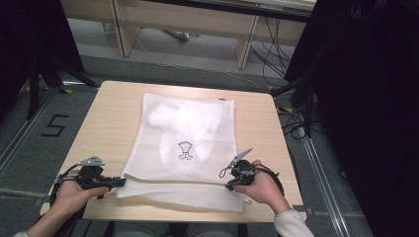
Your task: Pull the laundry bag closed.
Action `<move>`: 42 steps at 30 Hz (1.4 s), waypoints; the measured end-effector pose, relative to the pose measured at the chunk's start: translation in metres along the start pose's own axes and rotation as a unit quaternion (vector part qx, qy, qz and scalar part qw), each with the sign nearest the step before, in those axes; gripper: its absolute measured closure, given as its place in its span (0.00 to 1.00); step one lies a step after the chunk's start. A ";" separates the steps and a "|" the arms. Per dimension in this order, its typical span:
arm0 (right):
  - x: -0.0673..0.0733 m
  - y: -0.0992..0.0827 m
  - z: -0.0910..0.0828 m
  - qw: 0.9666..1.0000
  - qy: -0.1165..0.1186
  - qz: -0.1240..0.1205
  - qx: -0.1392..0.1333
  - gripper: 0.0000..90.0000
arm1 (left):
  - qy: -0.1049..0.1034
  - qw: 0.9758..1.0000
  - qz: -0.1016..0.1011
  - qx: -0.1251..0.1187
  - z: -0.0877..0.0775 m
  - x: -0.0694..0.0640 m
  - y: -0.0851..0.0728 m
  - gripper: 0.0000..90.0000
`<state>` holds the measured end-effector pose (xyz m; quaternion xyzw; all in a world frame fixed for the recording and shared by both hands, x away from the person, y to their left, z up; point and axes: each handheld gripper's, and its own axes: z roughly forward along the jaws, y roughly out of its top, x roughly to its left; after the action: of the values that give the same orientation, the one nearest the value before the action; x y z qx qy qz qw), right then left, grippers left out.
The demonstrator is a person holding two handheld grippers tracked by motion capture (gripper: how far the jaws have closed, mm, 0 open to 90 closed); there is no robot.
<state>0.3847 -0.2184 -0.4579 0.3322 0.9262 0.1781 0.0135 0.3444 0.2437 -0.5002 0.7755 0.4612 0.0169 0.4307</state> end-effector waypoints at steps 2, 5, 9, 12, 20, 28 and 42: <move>-0.002 -0.001 0.000 1.000 -0.012 -0.006 0.008 0.92 | 0.008 1.000 0.001 -0.001 -0.001 0.000 0.000 0.95; -0.011 -0.006 0.000 1.000 -0.022 -0.003 0.012 0.92 | 0.004 1.000 -0.002 -0.001 -0.001 0.001 0.000 0.95; -0.016 -0.012 -0.002 0.997 -0.061 -0.007 0.038 1.00 | 0.040 0.999 0.008 0.003 -0.003 0.003 0.000 0.95; -0.028 -0.025 -0.008 0.998 -0.048 0.046 0.013 1.00 | 0.044 0.999 -0.004 0.002 -0.006 0.007 -0.001 0.95; -0.030 -0.024 -0.012 0.997 -0.068 0.044 -0.011 1.00 | 0.021 1.000 0.012 0.014 0.002 -0.001 -0.001 0.94; -0.032 -0.024 -0.016 0.990 -0.084 0.096 -0.064 0.89 | -0.012 0.999 0.028 0.043 0.007 -0.007 -0.003 0.83; -0.031 -0.034 -0.011 0.980 -0.099 0.112 -0.132 0.75 | 0.040 0.994 0.043 -0.090 -0.010 0.000 0.004 0.39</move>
<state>0.3860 -0.2657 -0.4620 0.4448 0.8456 0.2657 0.1286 0.3430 0.2490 -0.4912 0.7515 0.4412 0.1077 0.4786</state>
